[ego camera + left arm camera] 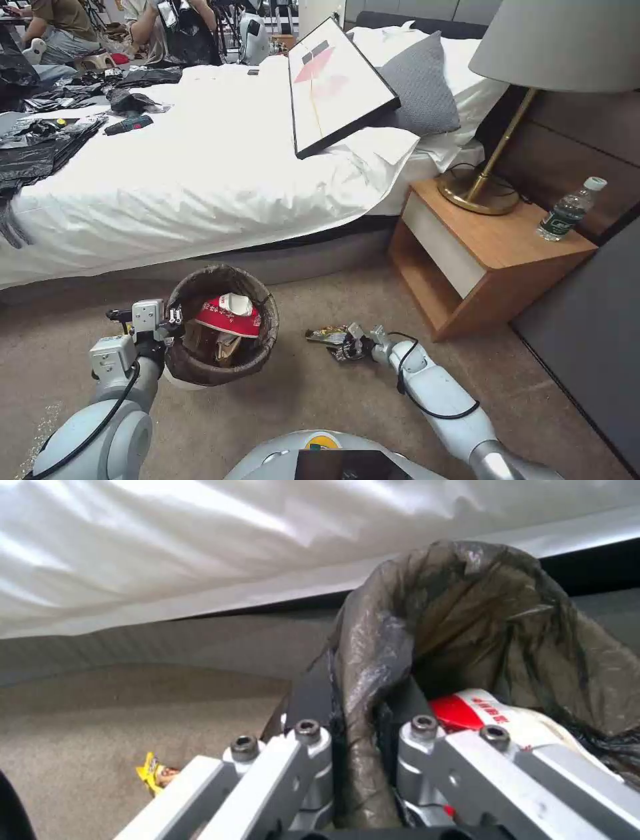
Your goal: Pick up the trash bin, then pick up the garbage from the floor and place it into the trash bin.
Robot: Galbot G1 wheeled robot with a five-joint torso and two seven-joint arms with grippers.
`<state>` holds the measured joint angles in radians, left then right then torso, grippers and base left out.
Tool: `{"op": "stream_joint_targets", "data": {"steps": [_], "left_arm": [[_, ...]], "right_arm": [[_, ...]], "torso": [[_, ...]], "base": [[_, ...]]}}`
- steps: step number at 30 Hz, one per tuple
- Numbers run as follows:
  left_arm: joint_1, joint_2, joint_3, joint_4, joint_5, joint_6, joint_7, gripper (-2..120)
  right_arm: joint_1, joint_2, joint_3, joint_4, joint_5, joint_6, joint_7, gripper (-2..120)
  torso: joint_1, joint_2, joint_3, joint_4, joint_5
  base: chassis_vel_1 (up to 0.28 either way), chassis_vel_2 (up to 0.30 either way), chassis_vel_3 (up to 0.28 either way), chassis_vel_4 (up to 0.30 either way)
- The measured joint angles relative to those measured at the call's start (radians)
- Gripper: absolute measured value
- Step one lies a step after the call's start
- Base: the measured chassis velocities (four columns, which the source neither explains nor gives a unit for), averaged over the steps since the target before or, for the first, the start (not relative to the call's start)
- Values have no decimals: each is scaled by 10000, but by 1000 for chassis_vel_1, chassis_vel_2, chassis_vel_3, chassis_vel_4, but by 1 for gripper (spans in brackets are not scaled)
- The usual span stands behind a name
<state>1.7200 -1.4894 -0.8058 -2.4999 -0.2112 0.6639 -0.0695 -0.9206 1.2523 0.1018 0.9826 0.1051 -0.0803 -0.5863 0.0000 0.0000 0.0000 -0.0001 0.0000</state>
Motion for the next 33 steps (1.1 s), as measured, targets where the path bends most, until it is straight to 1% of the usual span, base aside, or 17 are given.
{"op": "stream_joint_targets", "data": {"steps": [2,4,5,6,8,9,11,14,15,16,18,19,20,24,25,29,33], "left_arm": [[7,7,-3,0,0,-1,1,7],[18,14,-14,0,0,-2,1,7],[23,14,-17,0,0,-3,0,7],[23,14,-17,0,0,-3,0,7],[28,9,-16,0,1,-5,1,7],[28,9,-16,0,1,-5,1,7],[27,3,-13,0,4,-7,1,7],[35,4,-12,0,6,-9,2,7],[35,4,-12,0,6,-9,2,7],[37,6,-13,0,6,-10,1,7],[49,16,-17,0,6,-11,2,7],[53,19,-18,0,6,-11,2,7],[53,19,-18,0,6,-11,2,7],[49,33,-17,0,12,-11,2,7],[49,33,-17,0,12,-11,2,7],[36,33,4,0,31,-11,3,7],[36,27,6,0,38,-11,3,7]], "right_arm": [[-4,-14,10,39,6,-30,-4,100],[-14,-14,15,75,9,-54,0,94],[-29,-13,17,104,11,-60,21,88],[-29,-13,17,104,11,-60,21,88],[-67,-12,17,180,13,-71,27,79],[-67,-12,17,180,13,-71,27,79],[-104,-13,17,233,13,-79,17,68],[-116,-8,14,227,7,-82,-3,57],[-116,-8,14,227,7,-82,-3,57],[-116,-7,13,220,6,-83,-9,53],[-107,2,10,169,4,-82,-32,41],[-101,3,9,153,4,-82,-41,37],[-101,3,9,153,4,-82,-41,37],[-75,24,9,86,5,-72,-85,19],[-75,24,9,86,5,-72,-85,19],[-71,38,15,31,18,-57,-116,0],[-71,43,26,-3,39,-38,-123,0]], "torso": [[0,0,0,0,0],[0,0,0,0,0],[0,0,0,1,0],[0,0,0,1,0],[0,0,0,0,0],[0,0,0,0,0],[0,0,0,0,0],[0,0,0,0,0],[0,0,0,0,0],[0,0,0,0,0],[0,0,0,0,0],[0,0,0,0,0],[0,0,0,0,0],[0,0,0,0,0],[0,0,0,0,0],[0,0,0,0,0],[0,0,0,1,1]], "base": [[0,0,0,0],[0,0,0,0],[0,0,0,0],[0,0,0,0],[0,0,0,0],[0,0,0,0],[0,0,0,0],[0,0,0,0],[0,0,0,0],[0,0,0,0],[0,0,0,0],[0,0,0,0],[0,0,0,0],[0,0,0,0],[0,0,0,0],[0,0,0,0],[0,0,0,0]]}}
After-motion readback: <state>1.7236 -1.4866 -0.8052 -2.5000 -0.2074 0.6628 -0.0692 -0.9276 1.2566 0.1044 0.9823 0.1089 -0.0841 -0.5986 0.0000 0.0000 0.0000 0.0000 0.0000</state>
